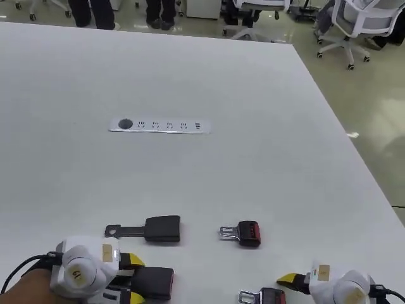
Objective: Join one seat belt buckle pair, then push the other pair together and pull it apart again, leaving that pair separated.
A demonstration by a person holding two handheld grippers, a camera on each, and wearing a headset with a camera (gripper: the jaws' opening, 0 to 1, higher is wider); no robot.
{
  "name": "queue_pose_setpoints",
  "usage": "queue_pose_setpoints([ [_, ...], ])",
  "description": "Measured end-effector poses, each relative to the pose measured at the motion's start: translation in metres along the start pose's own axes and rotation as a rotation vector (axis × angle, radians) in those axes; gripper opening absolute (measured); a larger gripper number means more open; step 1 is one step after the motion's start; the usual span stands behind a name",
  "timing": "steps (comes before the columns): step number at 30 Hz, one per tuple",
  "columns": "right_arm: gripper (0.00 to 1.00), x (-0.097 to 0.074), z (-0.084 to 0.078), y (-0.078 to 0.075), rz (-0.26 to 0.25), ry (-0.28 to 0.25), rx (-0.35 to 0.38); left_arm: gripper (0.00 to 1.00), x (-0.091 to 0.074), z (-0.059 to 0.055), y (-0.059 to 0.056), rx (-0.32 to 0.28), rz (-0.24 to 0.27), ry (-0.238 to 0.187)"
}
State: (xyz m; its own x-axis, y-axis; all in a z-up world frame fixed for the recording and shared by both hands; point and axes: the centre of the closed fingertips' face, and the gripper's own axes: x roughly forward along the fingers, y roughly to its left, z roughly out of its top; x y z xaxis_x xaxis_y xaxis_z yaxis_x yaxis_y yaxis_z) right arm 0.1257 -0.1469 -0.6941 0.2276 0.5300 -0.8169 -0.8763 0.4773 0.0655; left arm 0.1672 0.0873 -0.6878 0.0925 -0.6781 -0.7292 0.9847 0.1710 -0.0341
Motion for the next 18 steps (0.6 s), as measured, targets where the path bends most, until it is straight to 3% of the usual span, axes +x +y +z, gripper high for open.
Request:
queue_pose_setpoints([
  [4,0.35,0.000,0.001,0.000,-0.008,0.007,-0.022,0.35,0.000,0.000,0.000,0.014,-0.012,0.002],
  [9,0.34,0.000,0.002,0.002,0.001,0.010,-0.035,0.34,0.002,-0.004,0.002,0.021,-0.019,0.008],
  [18,0.34,0.002,0.011,-0.004,-0.003,0.007,-0.023,0.33,0.000,0.001,0.000,0.020,-0.021,0.013],
])
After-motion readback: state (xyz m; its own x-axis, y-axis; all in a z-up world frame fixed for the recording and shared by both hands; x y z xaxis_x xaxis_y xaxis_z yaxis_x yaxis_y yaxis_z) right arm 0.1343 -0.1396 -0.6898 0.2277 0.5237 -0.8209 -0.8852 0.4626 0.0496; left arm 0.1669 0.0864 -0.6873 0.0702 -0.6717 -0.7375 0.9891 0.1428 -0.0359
